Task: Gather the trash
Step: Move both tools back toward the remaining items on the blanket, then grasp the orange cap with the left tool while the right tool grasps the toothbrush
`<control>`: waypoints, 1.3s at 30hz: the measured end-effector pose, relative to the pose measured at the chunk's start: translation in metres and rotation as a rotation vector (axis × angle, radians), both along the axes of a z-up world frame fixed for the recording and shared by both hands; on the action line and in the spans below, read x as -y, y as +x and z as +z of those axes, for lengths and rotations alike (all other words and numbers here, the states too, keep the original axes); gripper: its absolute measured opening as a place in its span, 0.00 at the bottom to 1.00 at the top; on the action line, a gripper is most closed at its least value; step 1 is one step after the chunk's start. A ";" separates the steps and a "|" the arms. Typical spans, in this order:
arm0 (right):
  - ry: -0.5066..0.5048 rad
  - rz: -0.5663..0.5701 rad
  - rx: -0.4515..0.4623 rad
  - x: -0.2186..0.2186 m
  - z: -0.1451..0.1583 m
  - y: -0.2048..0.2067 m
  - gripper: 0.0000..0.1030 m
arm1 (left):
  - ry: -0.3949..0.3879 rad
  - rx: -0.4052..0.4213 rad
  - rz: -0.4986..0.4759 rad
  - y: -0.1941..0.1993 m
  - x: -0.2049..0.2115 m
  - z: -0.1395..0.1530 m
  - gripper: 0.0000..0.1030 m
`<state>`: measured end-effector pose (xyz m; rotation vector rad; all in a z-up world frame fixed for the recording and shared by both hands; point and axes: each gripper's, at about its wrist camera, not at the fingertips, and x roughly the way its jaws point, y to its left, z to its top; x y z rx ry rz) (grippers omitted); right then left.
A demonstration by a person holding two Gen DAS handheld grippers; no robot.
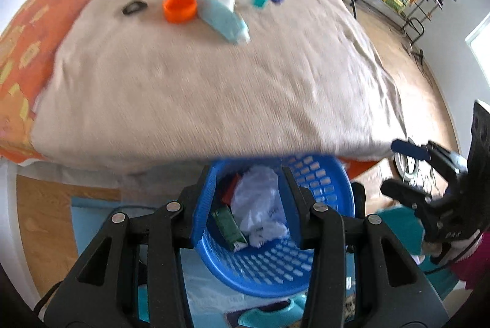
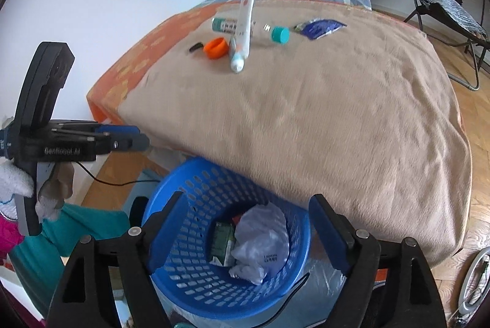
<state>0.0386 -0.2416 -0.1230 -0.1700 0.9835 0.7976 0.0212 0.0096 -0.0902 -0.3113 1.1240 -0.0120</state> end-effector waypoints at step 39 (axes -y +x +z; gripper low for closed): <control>0.335 -0.152 -0.092 -0.056 0.068 0.172 0.81 | -0.007 0.077 0.170 0.145 -0.085 0.007 0.53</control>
